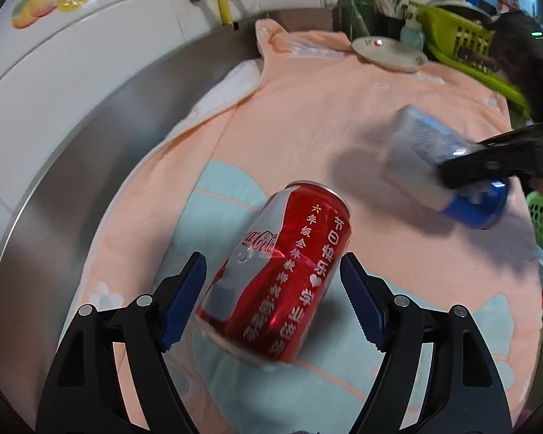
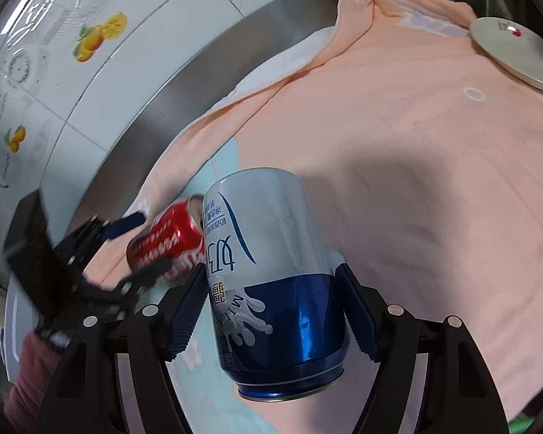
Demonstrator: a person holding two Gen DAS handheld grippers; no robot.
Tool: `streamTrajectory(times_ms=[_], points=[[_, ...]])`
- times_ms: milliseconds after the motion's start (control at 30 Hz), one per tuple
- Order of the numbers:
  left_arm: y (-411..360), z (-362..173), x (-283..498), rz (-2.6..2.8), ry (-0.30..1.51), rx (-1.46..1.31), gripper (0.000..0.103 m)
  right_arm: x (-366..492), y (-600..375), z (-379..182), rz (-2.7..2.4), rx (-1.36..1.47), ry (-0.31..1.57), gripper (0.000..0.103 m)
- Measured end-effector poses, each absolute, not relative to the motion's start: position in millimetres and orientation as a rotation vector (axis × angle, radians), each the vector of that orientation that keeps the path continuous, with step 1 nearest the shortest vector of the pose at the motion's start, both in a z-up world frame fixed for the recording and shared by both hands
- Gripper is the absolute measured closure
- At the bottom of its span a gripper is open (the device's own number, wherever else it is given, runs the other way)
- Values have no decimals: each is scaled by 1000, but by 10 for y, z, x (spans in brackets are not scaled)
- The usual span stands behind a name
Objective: Collect trash
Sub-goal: 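Grasp the blue milk can with the right gripper while the left grasps the red Coca-Cola can, then drop the blue can into the basket with the right gripper while the left lifts the red can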
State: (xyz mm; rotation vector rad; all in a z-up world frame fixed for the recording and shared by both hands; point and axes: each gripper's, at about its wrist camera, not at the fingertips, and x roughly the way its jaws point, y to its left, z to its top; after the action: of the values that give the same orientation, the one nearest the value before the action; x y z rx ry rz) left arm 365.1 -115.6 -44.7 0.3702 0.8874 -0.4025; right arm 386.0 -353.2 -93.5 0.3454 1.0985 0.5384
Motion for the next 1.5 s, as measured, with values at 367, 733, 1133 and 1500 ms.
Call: streamTrajectory(times_ms=[367,733,1133,1500], points=[[-1279,-574,3709,-392,890,440,26,3383,-3731,-876,537,375,1058,34],[-1314,-654,3775,-385,909,478,24,2795,-4119,-850,494,421,1041,34],[-1365,-782,3797,-338,905,570,27,2064,-4689,-936,337,449,1040,34],[-1259,-609,3543,-344,871,439,30,1498,-5409,-1042,81,475,1024,34]])
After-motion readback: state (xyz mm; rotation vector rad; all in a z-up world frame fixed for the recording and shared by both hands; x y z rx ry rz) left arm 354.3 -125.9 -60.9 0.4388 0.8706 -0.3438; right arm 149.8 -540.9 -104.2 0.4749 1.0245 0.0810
